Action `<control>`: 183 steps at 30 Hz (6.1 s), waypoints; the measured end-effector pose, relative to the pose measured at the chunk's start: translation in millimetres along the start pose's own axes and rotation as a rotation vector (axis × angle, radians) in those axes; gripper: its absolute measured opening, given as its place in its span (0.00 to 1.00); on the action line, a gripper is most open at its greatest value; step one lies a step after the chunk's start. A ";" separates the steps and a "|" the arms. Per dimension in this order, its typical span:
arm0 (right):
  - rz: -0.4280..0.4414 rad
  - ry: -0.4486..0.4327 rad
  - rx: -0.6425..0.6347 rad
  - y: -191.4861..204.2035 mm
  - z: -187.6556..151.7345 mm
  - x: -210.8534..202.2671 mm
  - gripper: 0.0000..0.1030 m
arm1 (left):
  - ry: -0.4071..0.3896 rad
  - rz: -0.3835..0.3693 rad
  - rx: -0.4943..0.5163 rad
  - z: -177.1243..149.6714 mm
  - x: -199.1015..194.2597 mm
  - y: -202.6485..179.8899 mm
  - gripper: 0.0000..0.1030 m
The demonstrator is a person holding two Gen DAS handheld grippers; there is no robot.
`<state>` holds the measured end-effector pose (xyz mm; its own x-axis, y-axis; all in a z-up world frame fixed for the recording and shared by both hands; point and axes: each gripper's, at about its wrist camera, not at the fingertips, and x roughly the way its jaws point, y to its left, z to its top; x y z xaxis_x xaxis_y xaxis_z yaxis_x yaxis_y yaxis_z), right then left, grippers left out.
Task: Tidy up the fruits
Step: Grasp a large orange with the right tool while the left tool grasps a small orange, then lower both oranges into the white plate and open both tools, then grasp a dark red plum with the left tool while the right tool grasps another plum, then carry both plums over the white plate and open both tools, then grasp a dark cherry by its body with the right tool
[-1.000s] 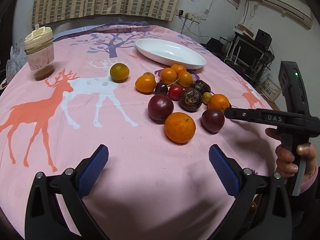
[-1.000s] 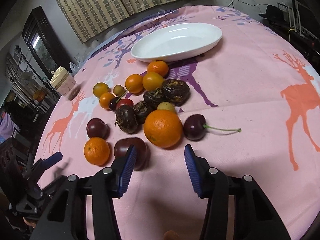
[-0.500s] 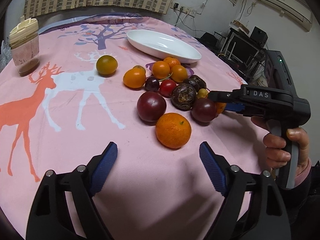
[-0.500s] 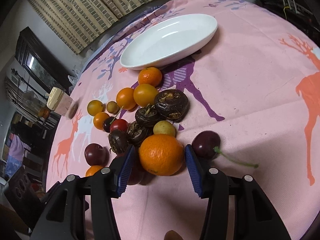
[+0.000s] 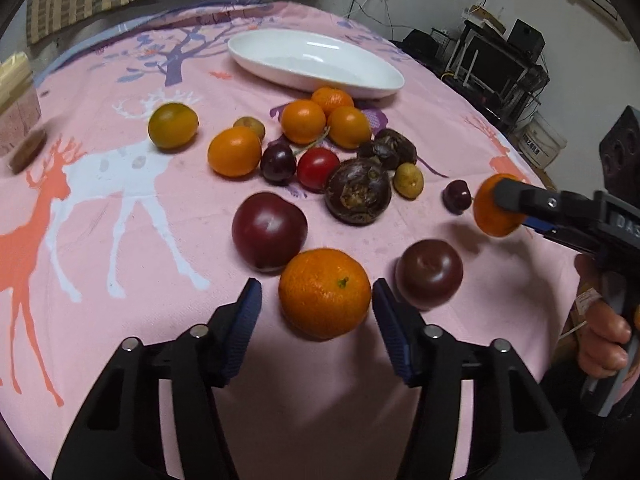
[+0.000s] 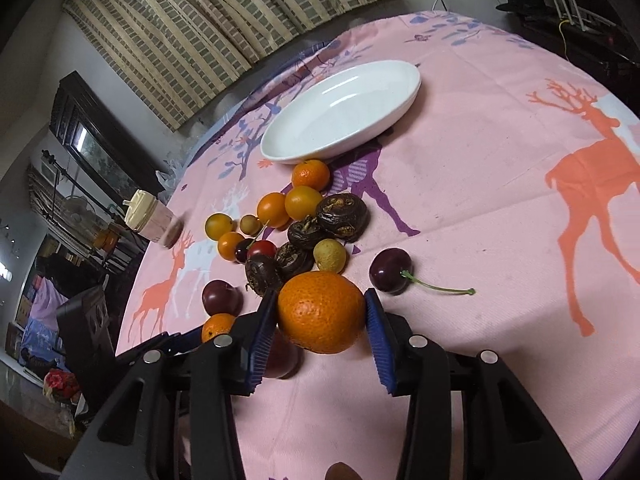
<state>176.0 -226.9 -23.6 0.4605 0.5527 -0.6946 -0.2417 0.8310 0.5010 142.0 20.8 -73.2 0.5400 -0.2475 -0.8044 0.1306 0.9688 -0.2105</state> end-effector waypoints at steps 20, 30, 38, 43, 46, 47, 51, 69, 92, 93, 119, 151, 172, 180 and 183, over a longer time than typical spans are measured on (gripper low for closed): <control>-0.117 -0.177 -0.146 13.5 142.7 53.7 0.43 | -0.186 -0.010 0.047 167.3 -6.7 4.2 0.41; -0.223 -0.034 -0.147 -14.3 191.5 142.9 0.43 | 0.000 0.075 0.022 246.2 111.3 18.2 0.42; -0.235 -0.060 -0.192 1.4 172.9 116.1 0.56 | -0.066 0.126 0.033 233.7 87.6 13.4 0.80; -0.122 -0.170 -0.299 38.2 83.3 35.8 0.69 | -0.181 0.164 0.060 189.9 16.1 13.2 0.95; -0.066 -0.123 -0.341 49.2 25.9 24.0 0.69 | -0.210 0.144 0.039 148.0 -12.8 22.4 0.95; -0.052 -0.106 -0.348 51.0 13.2 22.8 0.69 | -0.212 0.133 0.018 132.6 -19.0 27.2 0.95; -0.064 -0.069 -0.416 64.4 -31.9 22.2 0.69 | -0.204 0.135 -0.053 76.0 -28.2 45.2 0.95; -0.176 0.026 -0.540 82.6 -57.1 55.6 0.42 | -0.174 0.036 -0.088 9.9 -29.8 60.7 0.95; -0.029 -0.021 -0.278 41.9 -34.7 41.8 0.39 | -0.066 0.046 0.159 23.3 0.7 16.1 0.55; -0.027 -0.021 -0.277 41.6 -34.7 41.8 0.39 | -0.056 0.048 0.165 23.8 2.9 14.9 0.51; -0.187 -0.232 -0.105 -22.6 192.5 94.7 0.39 | -0.133 0.037 0.020 225.2 60.6 -4.4 0.37; -0.143 -0.235 -0.202 4.3 44.9 16.7 0.71 | -0.221 0.086 -0.133 47.4 -42.5 64.7 0.95; -0.253 -0.062 -0.285 8.8 -3.9 35.6 0.52 | -0.162 0.047 -0.112 12.9 -29.3 68.5 0.95; -0.267 -0.003 -0.256 3.7 -0.3 48.1 0.42 | -0.164 0.051 -0.103 12.5 -29.9 67.5 0.95; -0.273 0.005 -0.237 0.8 0.4 50.1 0.28 | -0.166 0.055 -0.096 12.2 -30.4 66.0 0.95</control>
<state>199.2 -198.6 -57.9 0.5311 0.3079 -0.7894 -0.3021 0.9392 0.1631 144.3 92.4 -55.9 0.6752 -0.1816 -0.7149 0.0215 0.9736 -0.2271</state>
